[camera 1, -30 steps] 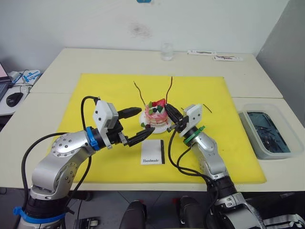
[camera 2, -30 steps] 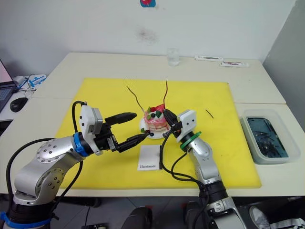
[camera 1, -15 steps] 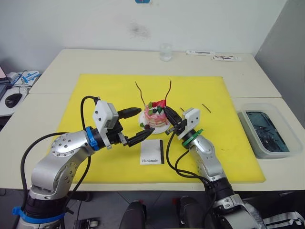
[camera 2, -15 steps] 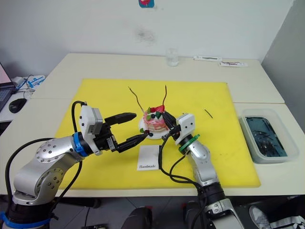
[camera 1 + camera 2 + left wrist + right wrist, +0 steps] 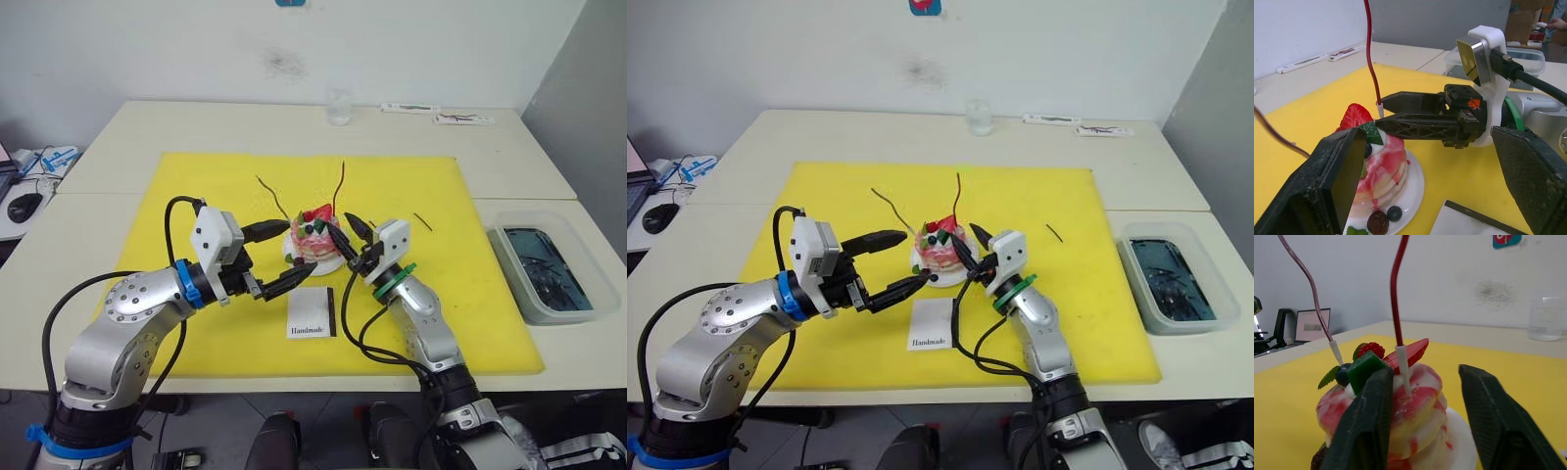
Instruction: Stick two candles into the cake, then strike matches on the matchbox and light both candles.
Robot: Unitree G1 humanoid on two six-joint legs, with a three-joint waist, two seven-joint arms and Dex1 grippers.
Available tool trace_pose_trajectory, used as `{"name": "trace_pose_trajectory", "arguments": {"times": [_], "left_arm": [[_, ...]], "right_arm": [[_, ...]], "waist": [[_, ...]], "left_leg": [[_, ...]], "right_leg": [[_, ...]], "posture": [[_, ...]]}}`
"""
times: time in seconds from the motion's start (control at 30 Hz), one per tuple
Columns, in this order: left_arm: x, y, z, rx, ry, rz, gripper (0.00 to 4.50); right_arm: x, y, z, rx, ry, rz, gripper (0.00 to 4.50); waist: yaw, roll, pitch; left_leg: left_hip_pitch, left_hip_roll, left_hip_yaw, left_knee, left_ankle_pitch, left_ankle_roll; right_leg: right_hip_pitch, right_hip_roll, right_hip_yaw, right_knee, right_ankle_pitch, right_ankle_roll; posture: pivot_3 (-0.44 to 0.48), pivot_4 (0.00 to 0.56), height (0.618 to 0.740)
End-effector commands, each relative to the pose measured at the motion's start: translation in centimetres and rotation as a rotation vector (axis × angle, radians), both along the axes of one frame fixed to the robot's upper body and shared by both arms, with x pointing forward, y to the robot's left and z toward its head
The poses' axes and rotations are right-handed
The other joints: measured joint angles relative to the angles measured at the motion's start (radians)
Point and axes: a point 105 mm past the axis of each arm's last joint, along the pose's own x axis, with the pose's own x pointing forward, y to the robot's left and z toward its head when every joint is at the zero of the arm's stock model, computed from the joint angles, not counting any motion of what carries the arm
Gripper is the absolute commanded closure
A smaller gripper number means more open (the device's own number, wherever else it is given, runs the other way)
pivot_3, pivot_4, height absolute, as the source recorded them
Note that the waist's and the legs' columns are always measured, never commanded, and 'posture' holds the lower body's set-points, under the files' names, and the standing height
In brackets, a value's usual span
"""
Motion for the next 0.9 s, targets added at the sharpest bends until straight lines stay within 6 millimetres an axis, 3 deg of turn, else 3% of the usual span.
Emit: {"name": "trace_pose_trajectory", "arguments": {"times": [0.03,0.2,0.4,0.5,0.6,0.7,0.87,0.9], "left_arm": [[-0.3,-0.2,0.6,0.005,-0.051,-0.010,0.00],[-0.2,0.0,0.5,0.006,-0.055,-0.001,0.00],[-0.1,1.1,0.5,0.001,-0.006,0.022,0.00],[-0.4,2.1,0.1,0.002,0.127,0.025,0.00],[-2.0,2.9,-0.3,-0.044,0.392,-0.045,0.00],[-3.7,4.0,-1.1,-0.033,0.648,-0.089,0.00],[-4.7,5.2,-2.0,-0.069,0.909,-0.093,0.00],[-4.8,5.2,-2.3,-0.057,0.943,-0.088,0.00]], "right_arm": [[-0.6,-0.4,2.2,0.028,-0.072,-0.006,1.90],[-1.5,-1.0,3.6,0.035,-0.092,0.016,1.90],[-3.9,-1.6,4.4,-0.099,-0.128,0.124,1.90],[-5.0,-2.5,4.3,-0.183,-0.114,0.167,1.90],[-6.8,-3.6,3.3,-0.325,-0.062,0.244,1.90],[-8.5,-4.5,2.5,-0.427,0.021,0.328,2.48],[-9.8,-5.9,1.6,-0.568,0.142,0.396,4.34],[-9.8,-6.0,1.7,-0.584,0.146,0.399,4.45]], "waist": [[0.000,0.000,0.000],[0.000,0.000,0.000],[0.001,0.000,0.000],[-0.001,0.000,0.000],[-0.001,0.000,0.000],[-0.002,0.000,0.001],[-0.006,0.000,0.001],[-0.006,0.000,0.001]], "left_leg": [[0.000,0.000,0.000,0.000,0.000,0.000],[0.000,0.000,0.000,0.000,0.000,0.000],[-0.001,0.000,0.000,0.000,0.000,0.000],[-0.001,0.000,0.000,0.000,0.000,0.000],[-0.001,0.000,-0.001,0.000,0.000,0.000],[-0.002,0.000,-0.002,0.000,0.000,0.000],[-0.001,0.000,-0.003,0.000,0.000,0.000],[-0.001,0.000,-0.003,0.000,0.000,0.000]], "right_leg": [[0.000,0.000,0.000,0.000,0.000,0.000],[0.000,0.000,0.000,0.000,0.000,0.000],[0.000,0.000,0.000,0.000,0.000,-0.001],[0.000,0.000,0.000,-0.001,-0.001,-0.001],[0.000,0.000,-0.001,0.000,-0.002,-0.003],[0.000,0.000,-0.002,-0.001,-0.004,-0.003],[0.000,0.000,-0.002,-0.001,-0.005,-0.004],[-0.001,0.000,-0.003,-0.001,-0.005,-0.005]], "posture": [[0.000,0.150,0.740],[0.000,0.150,0.740],[0.000,0.150,0.740],[0.000,0.150,0.740],[0.000,0.150,0.740],[0.000,0.150,0.740],[0.000,0.150,0.740],[0.000,0.150,0.740]]}}
